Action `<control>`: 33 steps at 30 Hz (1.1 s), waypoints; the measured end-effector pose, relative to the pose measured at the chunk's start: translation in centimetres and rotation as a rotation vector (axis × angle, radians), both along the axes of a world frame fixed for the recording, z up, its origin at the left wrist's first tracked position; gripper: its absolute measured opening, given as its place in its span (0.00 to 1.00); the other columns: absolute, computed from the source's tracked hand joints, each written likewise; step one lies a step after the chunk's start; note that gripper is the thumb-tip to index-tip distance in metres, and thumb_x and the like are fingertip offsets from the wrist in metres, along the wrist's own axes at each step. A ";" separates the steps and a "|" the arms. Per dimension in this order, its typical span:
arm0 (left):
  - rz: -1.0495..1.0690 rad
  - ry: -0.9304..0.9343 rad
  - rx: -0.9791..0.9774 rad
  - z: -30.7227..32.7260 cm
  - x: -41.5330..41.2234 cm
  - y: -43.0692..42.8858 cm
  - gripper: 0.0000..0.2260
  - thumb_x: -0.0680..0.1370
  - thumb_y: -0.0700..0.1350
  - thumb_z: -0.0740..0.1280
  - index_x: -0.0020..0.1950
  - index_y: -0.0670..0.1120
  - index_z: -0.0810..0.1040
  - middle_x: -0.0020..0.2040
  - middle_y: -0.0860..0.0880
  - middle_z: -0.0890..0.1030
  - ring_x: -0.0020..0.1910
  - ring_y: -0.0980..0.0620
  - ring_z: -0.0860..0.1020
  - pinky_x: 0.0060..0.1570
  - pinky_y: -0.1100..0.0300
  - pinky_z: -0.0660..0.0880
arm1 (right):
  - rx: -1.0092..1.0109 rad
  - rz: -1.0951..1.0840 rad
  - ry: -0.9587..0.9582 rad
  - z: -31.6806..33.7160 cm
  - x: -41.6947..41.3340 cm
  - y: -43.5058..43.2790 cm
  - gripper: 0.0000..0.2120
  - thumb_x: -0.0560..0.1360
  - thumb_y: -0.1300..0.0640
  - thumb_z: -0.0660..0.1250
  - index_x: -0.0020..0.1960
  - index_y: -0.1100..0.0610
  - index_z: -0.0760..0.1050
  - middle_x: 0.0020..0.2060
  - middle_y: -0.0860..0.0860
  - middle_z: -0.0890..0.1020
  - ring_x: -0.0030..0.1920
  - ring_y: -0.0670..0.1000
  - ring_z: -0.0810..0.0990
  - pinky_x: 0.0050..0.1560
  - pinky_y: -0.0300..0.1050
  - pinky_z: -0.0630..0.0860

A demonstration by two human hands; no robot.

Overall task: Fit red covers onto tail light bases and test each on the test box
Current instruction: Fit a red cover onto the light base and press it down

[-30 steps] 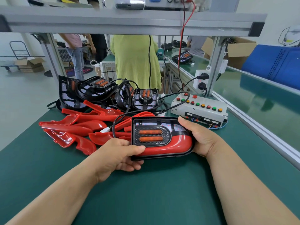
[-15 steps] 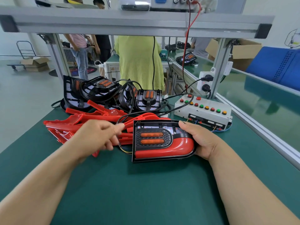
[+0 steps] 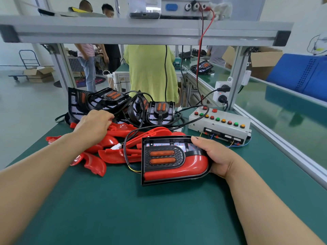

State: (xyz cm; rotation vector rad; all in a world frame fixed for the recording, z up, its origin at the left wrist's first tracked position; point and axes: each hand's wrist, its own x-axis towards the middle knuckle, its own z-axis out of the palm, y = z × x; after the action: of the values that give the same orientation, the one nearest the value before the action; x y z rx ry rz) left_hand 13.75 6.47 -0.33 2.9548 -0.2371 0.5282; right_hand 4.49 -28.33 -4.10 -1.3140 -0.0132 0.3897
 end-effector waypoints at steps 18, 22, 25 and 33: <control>0.083 -0.043 0.174 0.5 0.8 1.7 0.07 0.75 0.49 0.74 0.50 0.50 0.80 0.45 0.52 0.71 0.48 0.46 0.73 0.44 0.50 0.71 | -0.068 -0.003 0.029 0.1 0.2 -0.1 0.18 0.81 0.52 0.62 0.67 0.60 0.76 0.59 0.62 0.82 0.63 0.65 0.77 0.65 0.61 0.74; 0.131 -0.056 0.021 0.4 -1.0 1.2 0.08 0.78 0.46 0.68 0.47 0.50 0.68 0.36 0.50 0.75 0.34 0.48 0.72 0.35 0.53 0.66 | -0.070 -0.007 0.028 0.0 0.2 -0.1 0.18 0.81 0.53 0.61 0.67 0.60 0.76 0.59 0.62 0.82 0.62 0.64 0.78 0.65 0.61 0.74; 0.073 -0.063 -0.129 0.5 -2.4 0.1 0.08 0.79 0.48 0.67 0.49 0.50 0.67 0.35 0.49 0.77 0.33 0.49 0.74 0.32 0.53 0.67 | -0.060 -0.002 0.029 0.0 0.2 -0.1 0.17 0.81 0.53 0.62 0.66 0.60 0.76 0.59 0.62 0.82 0.63 0.65 0.78 0.64 0.60 0.75; -0.213 0.147 -0.569 1.4 -7.1 -6.3 0.11 0.76 0.60 0.68 0.48 0.57 0.70 0.41 0.49 0.81 0.36 0.52 0.78 0.37 0.54 0.73 | -0.042 -0.050 0.067 0.0 0.3 0.1 0.16 0.76 0.48 0.66 0.52 0.57 0.85 0.53 0.59 0.85 0.48 0.56 0.86 0.49 0.52 0.83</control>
State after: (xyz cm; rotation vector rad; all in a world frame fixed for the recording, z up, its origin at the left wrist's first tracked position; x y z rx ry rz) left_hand 6.66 0.20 1.09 2.3667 -0.3189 0.2856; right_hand 4.76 -28.22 -4.10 -1.3394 0.0844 0.3937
